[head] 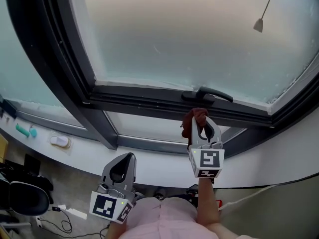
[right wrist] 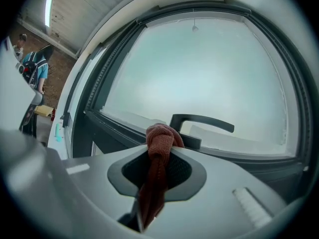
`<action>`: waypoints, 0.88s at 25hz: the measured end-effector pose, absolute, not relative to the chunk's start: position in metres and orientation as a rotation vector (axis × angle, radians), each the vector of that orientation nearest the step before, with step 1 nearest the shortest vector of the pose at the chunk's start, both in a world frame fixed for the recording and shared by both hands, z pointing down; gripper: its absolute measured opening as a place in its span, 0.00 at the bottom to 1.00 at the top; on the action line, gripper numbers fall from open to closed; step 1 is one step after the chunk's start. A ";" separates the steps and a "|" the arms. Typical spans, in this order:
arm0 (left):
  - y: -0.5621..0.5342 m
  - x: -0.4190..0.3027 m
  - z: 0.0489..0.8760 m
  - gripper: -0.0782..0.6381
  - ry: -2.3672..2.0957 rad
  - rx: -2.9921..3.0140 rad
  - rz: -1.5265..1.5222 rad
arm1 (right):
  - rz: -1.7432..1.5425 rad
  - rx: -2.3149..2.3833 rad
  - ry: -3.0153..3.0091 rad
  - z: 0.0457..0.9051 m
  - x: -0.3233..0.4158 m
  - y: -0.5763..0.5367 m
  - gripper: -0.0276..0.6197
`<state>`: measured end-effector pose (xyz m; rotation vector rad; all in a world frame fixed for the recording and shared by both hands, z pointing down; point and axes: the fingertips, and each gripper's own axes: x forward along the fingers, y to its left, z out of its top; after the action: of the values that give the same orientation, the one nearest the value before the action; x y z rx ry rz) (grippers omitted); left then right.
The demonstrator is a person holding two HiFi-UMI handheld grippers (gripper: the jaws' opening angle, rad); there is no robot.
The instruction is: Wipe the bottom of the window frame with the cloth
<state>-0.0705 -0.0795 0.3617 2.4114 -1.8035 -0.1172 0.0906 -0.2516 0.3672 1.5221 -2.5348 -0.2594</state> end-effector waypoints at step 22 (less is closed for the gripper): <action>-0.095 -0.062 0.368 0.10 -1.709 2.460 -0.095 | -0.256 1.559 -2.488 0.370 0.101 -0.253 0.14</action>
<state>-0.0618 -0.0953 0.3678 2.4601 -1.7093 -0.0954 0.1015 -0.2532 0.3697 1.5588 -2.4878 -0.2563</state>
